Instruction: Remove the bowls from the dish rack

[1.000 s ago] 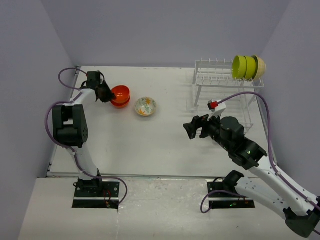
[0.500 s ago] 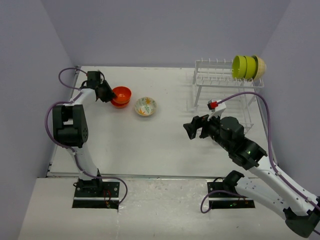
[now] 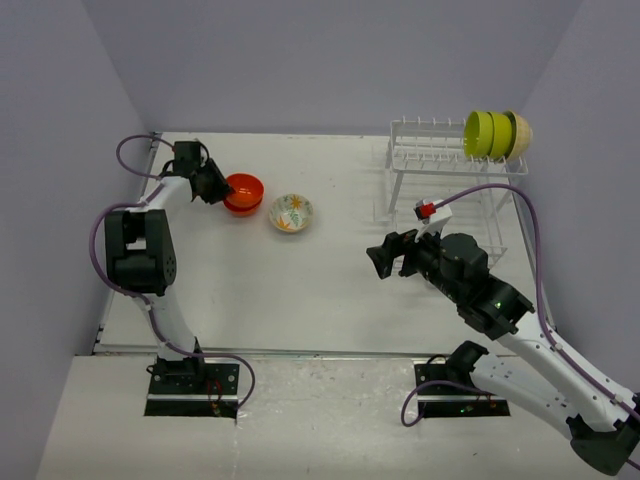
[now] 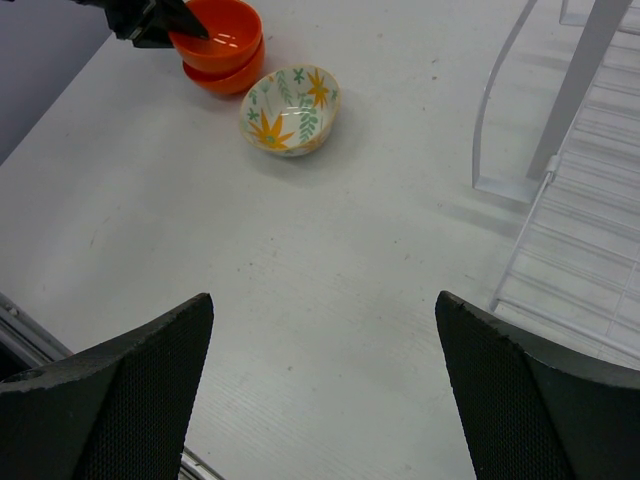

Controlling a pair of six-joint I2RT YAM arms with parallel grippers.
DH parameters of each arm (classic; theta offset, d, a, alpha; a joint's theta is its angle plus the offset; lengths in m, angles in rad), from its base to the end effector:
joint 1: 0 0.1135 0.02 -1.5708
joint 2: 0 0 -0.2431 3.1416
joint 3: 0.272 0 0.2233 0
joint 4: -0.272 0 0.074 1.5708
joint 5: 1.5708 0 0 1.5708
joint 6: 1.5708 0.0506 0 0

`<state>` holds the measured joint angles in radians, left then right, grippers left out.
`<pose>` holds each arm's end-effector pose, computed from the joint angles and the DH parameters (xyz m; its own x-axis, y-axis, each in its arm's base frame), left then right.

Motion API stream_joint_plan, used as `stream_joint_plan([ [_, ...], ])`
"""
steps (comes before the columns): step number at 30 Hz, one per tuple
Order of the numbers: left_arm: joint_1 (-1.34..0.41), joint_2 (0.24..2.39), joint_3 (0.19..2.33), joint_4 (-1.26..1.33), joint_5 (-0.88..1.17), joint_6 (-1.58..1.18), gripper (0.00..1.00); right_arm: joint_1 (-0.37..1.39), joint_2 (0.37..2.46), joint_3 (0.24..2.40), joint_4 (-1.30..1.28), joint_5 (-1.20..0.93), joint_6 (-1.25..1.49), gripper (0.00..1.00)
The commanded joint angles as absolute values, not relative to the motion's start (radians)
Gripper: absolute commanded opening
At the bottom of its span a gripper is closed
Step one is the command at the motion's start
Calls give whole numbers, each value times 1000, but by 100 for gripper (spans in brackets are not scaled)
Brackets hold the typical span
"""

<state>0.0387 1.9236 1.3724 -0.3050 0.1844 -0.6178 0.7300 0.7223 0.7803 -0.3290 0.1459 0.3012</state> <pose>0.3998 0.0062 0.1866 -0.6628 -0.5955 -0.4540 -0.3703 0.7876 -0.4925 0.1304 0.1068 0.3134 -0.3553 0.0760 -0.9317 -0.4712 0.8462 0.2487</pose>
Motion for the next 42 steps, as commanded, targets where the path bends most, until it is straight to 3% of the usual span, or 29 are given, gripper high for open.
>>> stream_joint_plan([
  [1,38,1852,1422,-285,213,-640,31,730,719,776,-302,150,285,92],
  [4,37,1838,1425,-288,212,-640,35,730,718,776,-301,149,285,92],
  [7,37,1818,1428,-293,212,-644,45,730,719,776,-299,149,285,92],
  [11,37,1810,1440,-305,212,-643,49,730,723,776,-301,150,285,92],
  [13,37,1802,1445,-319,201,-643,45,729,721,776,-299,152,285,92],
  [17,38,1758,1430,-339,158,-649,26,730,721,775,-298,152,285,92],
  [21,38,1703,1402,-357,112,-660,23,729,723,775,-298,158,290,92],
  [23,38,1643,1378,-362,83,-652,26,730,723,772,-291,166,296,92],
  [24,37,1616,1368,-365,66,-644,29,730,727,769,-290,169,298,92],
  [26,37,1522,1336,-388,64,-615,44,730,733,772,-287,179,302,92],
  [27,37,1481,1306,-403,80,-604,54,730,736,776,-290,198,304,92],
  [28,37,1376,1277,-420,93,-592,70,729,742,779,-299,213,307,93],
  [31,18,1123,1168,-449,124,-526,100,729,742,813,-336,277,316,92],
  [33,-17,1004,1106,-485,106,-471,100,730,753,901,-391,330,330,93],
  [37,-20,754,947,-509,106,-419,100,719,882,1159,-631,652,351,99],
  [42,-20,695,790,-499,135,-377,100,605,1164,1533,-741,882,191,99],
])
